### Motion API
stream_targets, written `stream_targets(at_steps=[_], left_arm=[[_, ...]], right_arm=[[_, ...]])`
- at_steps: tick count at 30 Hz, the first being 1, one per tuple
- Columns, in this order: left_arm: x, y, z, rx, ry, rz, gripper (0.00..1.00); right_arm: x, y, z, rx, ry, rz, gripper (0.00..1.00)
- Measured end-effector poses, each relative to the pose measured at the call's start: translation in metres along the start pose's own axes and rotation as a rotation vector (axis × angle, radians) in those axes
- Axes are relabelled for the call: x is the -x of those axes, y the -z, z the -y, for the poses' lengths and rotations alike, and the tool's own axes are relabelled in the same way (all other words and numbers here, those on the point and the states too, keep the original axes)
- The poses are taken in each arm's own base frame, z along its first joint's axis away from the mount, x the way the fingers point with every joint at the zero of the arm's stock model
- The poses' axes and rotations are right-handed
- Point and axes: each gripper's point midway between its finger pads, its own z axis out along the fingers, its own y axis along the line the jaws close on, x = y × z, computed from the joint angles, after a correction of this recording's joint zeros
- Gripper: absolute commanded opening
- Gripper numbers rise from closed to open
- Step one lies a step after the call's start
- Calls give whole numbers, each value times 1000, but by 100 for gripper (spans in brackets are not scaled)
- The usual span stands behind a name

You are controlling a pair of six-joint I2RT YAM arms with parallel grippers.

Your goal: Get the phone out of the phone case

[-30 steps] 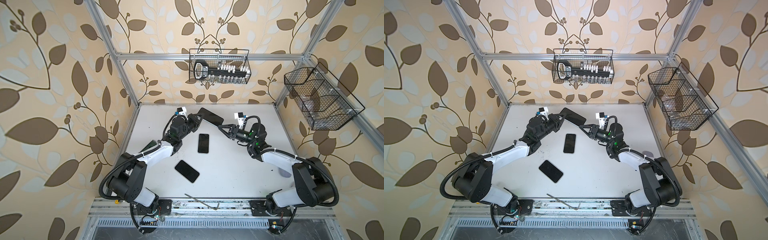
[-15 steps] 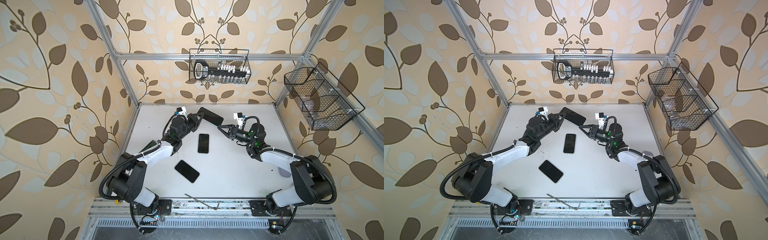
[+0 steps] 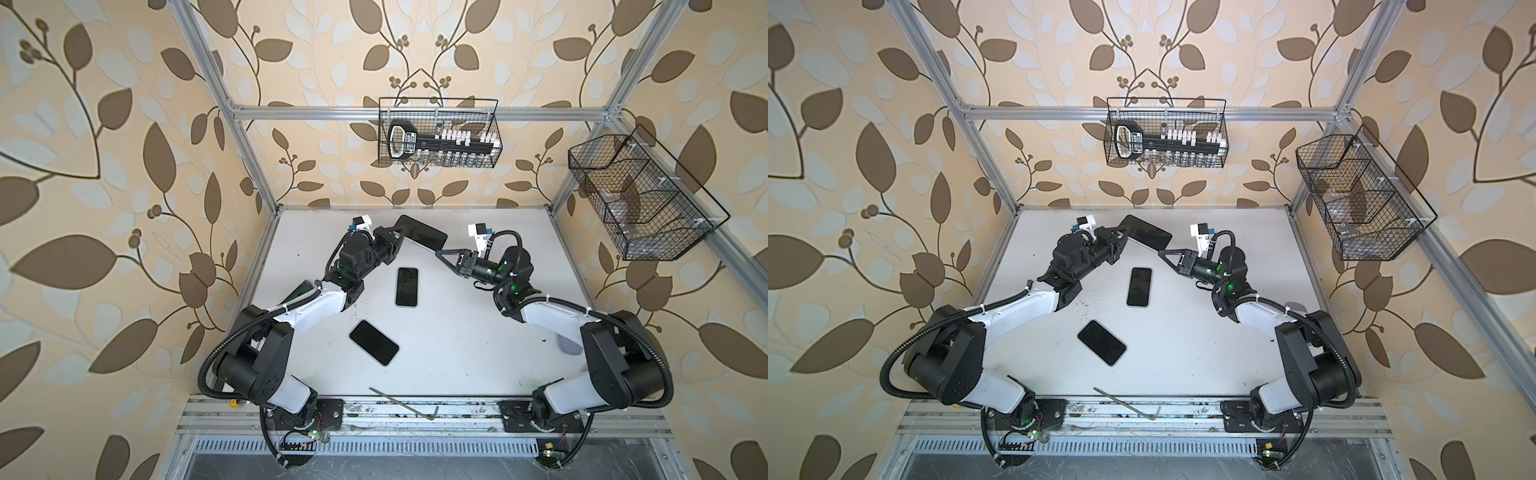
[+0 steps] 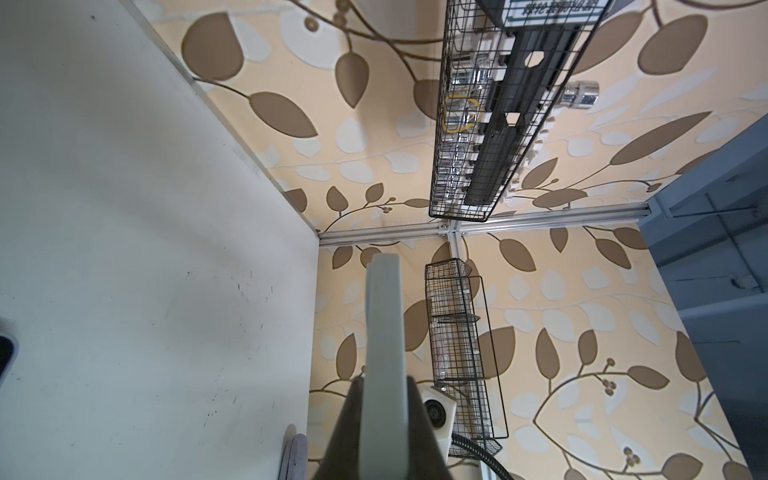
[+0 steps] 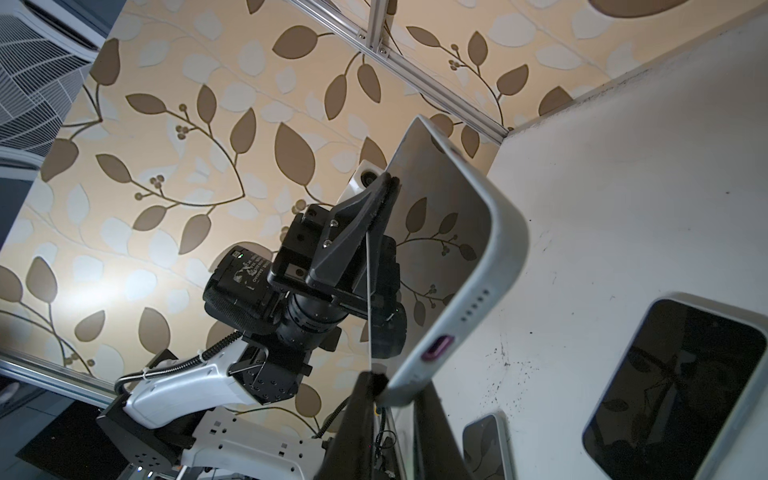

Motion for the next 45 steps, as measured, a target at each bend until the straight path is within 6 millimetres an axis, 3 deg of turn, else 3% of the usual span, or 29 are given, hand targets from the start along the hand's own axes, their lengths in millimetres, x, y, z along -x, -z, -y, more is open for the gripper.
stream_targets(at_steps=[10,18,22,24,29,31,34,39,45], left_arm=[[0,3,5,-5,64,-3,0],[-3,4,1,14,79,-21,0],[-7,4,-3,30,73,-34,0],[-8,3,-2,30,63,-40,0],[-10,0,10,29,-10,-67,0],[-11,-2,15,31,-54,-81,0],[-8,-1,22,39,-120,-104,0],[7,2,39,36,-235,-157,0],[15,-1,79,-10,-495,-302,0]], right_arm=[[-6,1,-3,17,232,-32,9],[-15,3,8,-12,304,-67,11],[-18,8,8,-28,321,-79,18],[-20,11,8,-44,329,-92,24],[-24,24,12,-110,346,-144,63],[-22,29,6,-127,366,-164,76],[-15,37,-8,-140,411,-183,88],[-4,46,-31,-173,496,-225,100],[9,48,-47,-234,570,-322,98]])
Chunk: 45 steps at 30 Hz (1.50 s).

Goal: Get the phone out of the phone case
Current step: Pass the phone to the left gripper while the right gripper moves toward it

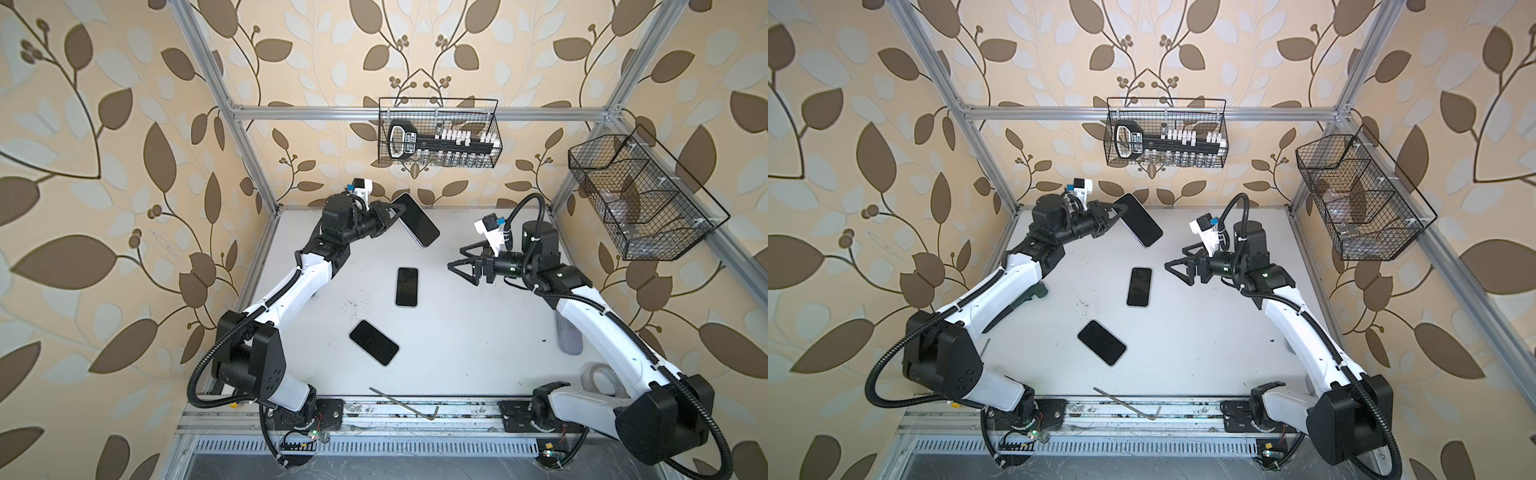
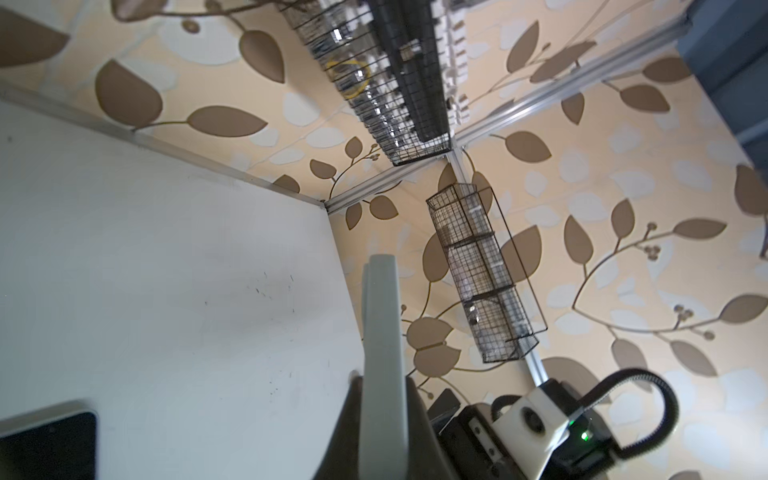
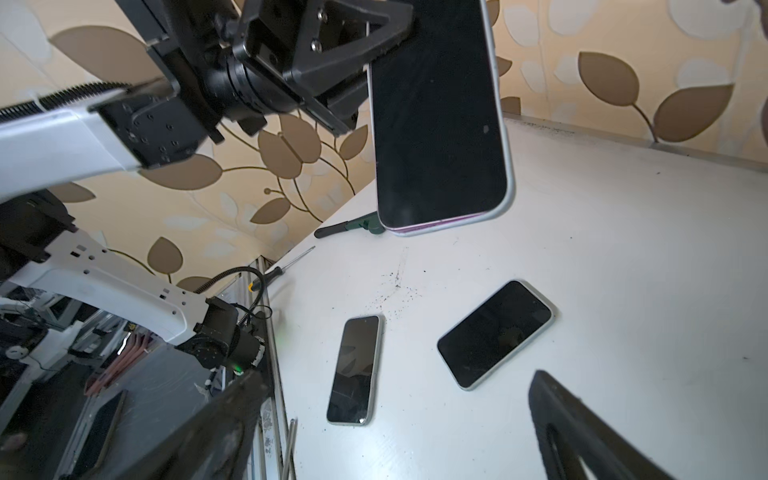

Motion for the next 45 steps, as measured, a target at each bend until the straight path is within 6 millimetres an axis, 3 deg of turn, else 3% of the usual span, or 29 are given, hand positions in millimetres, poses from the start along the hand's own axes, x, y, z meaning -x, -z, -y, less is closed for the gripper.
stream_targets(at_steps=[5,9,19,34,45], left_arm=[[-9,0,24,-20,-228,-168,0],[-30,9,32,-70,-339,-287,0],[-63,16,35,-205,-370,-440,0],[-73,21,47,-321,-373,-480,0],[-75,20,44,-330,-368,-480,0]], right_arm=[[1,-2,-1,-32,61,-110,92],[-4,-8,-4,-24,100,-192,87],[-28,-20,-26,50,200,-290,76],[-55,-40,-35,170,211,-374,54],[-49,-52,-43,240,210,-368,41]])
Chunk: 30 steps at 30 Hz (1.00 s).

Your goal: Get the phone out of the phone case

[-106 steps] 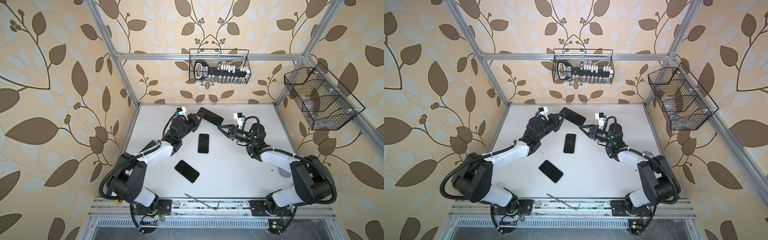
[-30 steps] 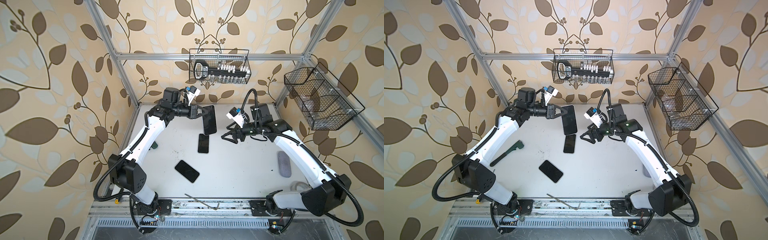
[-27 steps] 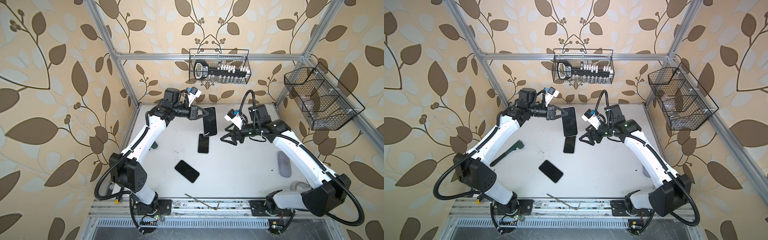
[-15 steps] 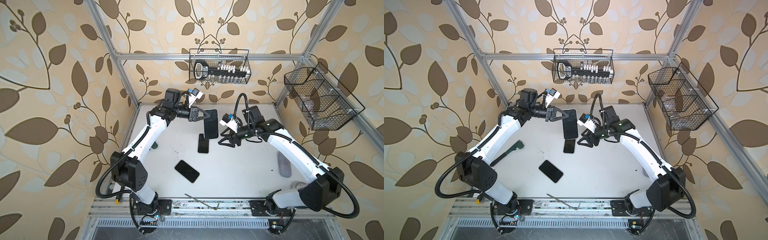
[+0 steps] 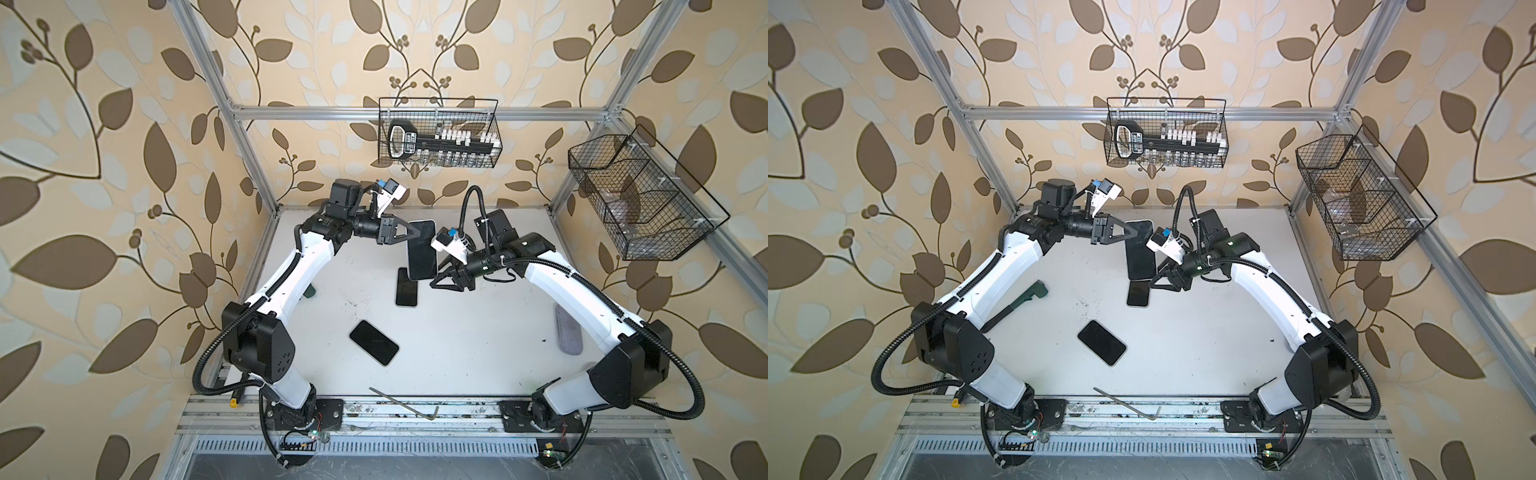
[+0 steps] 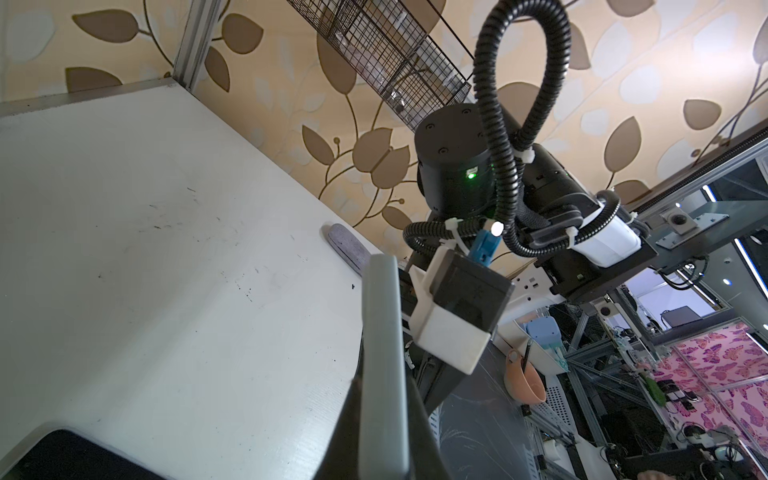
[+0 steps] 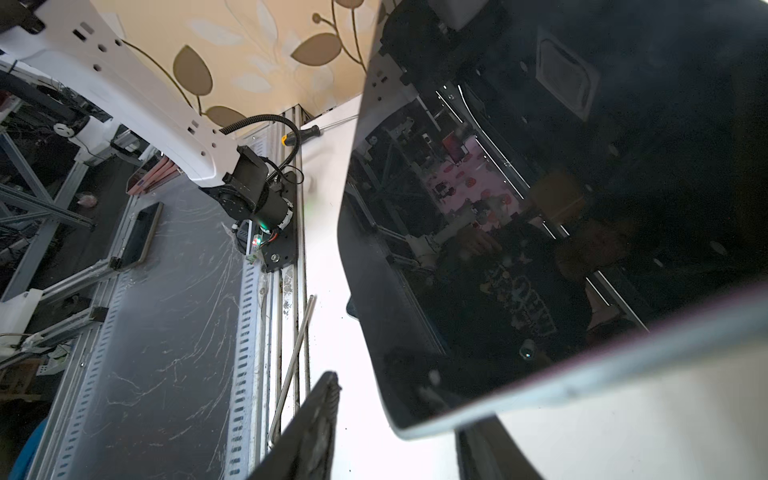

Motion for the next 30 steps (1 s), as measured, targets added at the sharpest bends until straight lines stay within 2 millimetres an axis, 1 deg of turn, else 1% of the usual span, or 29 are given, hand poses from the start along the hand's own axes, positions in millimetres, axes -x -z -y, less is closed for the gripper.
stream_targets(at_steps=[3,7,15,21,26,30], left_arm=[[-1,0,-1,-2,5,1,0],[-1,-1,-1,-3,4,2,0],[0,-1,2,-22,-6,3,0],[2,-1,4,-30,-6,6,0],[4,-1,4,-33,-8,11,0],[1,-1,3,-35,2,11,0]], right_arm=[[-2,-3,1,16,-9,-4,36],[-4,-6,0,34,-19,-11,32],[-4,0,-1,70,-31,11,27],[-3,7,-1,97,-46,37,25],[-3,6,-4,124,-51,43,22],[-5,4,-4,139,-54,40,21]])
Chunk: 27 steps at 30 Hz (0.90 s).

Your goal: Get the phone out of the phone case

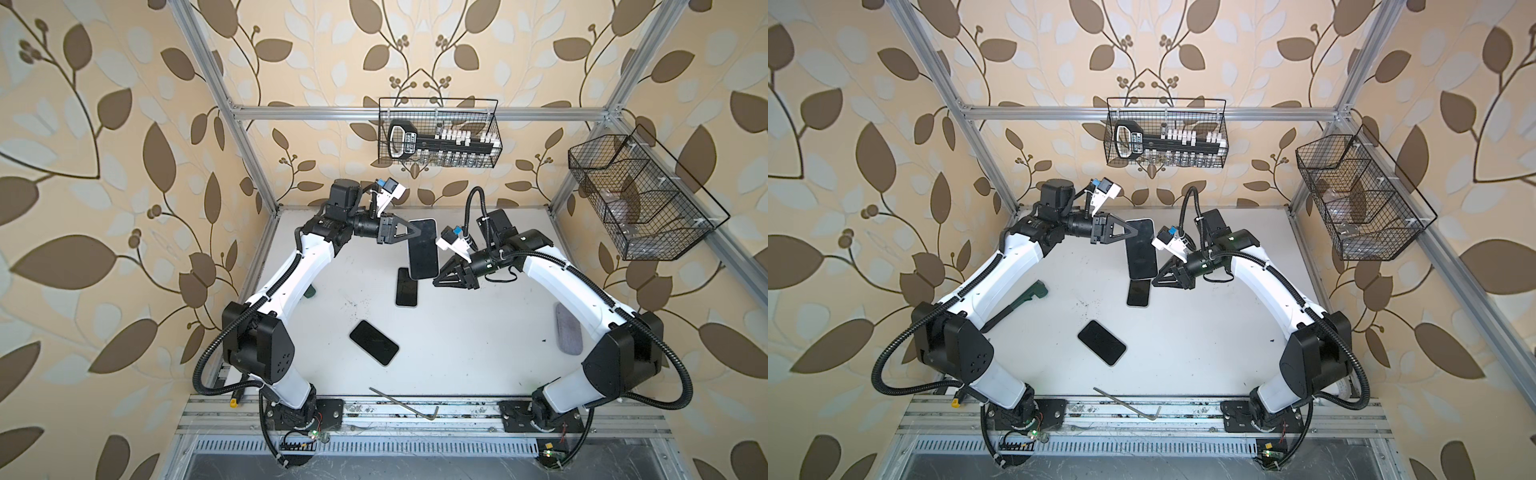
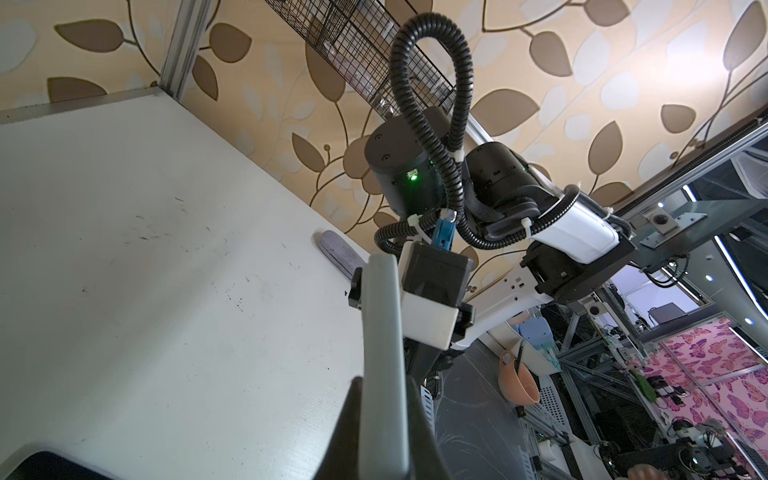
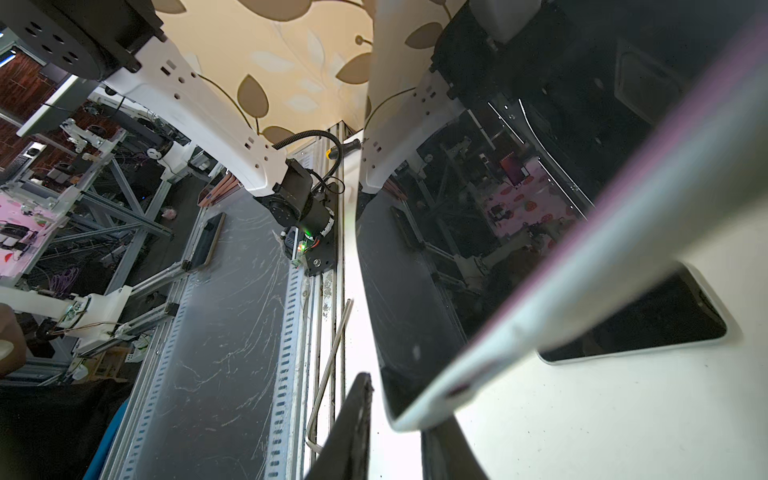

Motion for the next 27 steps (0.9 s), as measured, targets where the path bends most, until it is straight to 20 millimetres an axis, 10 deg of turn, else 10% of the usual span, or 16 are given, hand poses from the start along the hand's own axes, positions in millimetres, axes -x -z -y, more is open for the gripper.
stream_targets(at_steps=[27], left_arm=[[-2,0,8,-19,-12,0,0]], right_arm=[[6,3,-9,39,4,5,37]])
